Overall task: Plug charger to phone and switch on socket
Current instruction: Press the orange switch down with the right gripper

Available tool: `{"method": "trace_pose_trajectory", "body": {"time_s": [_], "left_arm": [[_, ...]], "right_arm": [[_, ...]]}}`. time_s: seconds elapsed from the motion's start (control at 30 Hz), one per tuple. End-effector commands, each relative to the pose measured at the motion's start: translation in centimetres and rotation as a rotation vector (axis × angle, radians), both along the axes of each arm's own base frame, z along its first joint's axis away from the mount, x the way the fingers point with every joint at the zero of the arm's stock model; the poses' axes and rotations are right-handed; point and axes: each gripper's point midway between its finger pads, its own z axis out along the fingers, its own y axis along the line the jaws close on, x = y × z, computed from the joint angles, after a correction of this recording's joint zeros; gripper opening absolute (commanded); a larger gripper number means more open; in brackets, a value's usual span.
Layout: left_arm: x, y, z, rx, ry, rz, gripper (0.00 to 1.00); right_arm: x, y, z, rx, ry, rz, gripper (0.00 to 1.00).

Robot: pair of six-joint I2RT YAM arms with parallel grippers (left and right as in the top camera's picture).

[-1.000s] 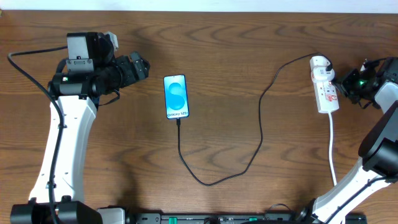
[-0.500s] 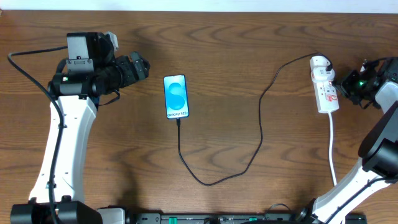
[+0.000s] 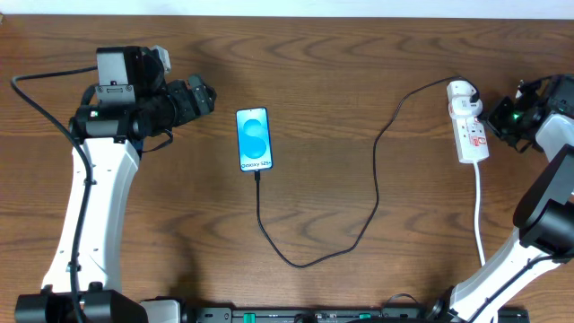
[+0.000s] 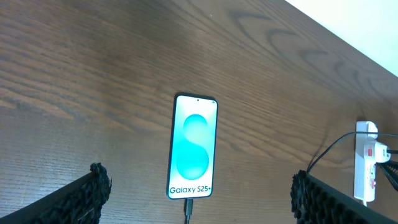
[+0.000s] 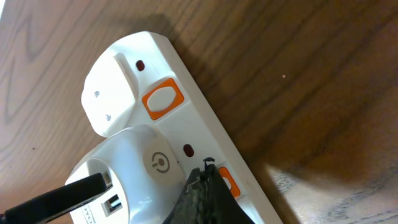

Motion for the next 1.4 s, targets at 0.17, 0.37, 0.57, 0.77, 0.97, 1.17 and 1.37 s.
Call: {"method": "trace_pose_trajectory", "body": {"time_s": [0.17, 0.37, 0.57, 0.77, 0.97, 1.17, 1.37], "left_arm": [[0.1, 0.0, 0.1, 0.005, -0.004, -0.008, 0.94], [0.1, 0.0, 0.1, 0.005, -0.004, -0.008, 0.94], [0.1, 0.0, 0.1, 0.005, -0.004, -0.008, 0.94], [0.1, 0.0, 0.1, 0.004, -0.004, -0.007, 0.94], [0.1, 0.0, 0.1, 0.005, -0.004, -0.008, 0.94], [0.1, 0.0, 0.1, 0.004, -0.004, -0.007, 0.94], [0.1, 0.0, 0.1, 0.005, -0.004, -0.008, 0.94]], "right_arm": [[-0.8, 4.6, -2.0, 0.071, 0.066, 0.096, 0.01], [-1.5, 5.0, -2.2, 0.080, 0.094, 0.108, 0.01], [-1.7, 5.2, -2.4, 0.075, 0.098, 0.126, 0.01], [-1.7, 5.7, -2.5, 0.073, 0.099, 0.139, 0.01], [-1.6, 6.5, -2.5, 0.052, 0.091, 0.193, 0.01], [-1.8, 7.8, -2.6, 0.035, 0.093, 0.261, 0.01], [-1.8, 7.8, -2.9, 0.000, 0.104, 0.275, 0.01]]}}
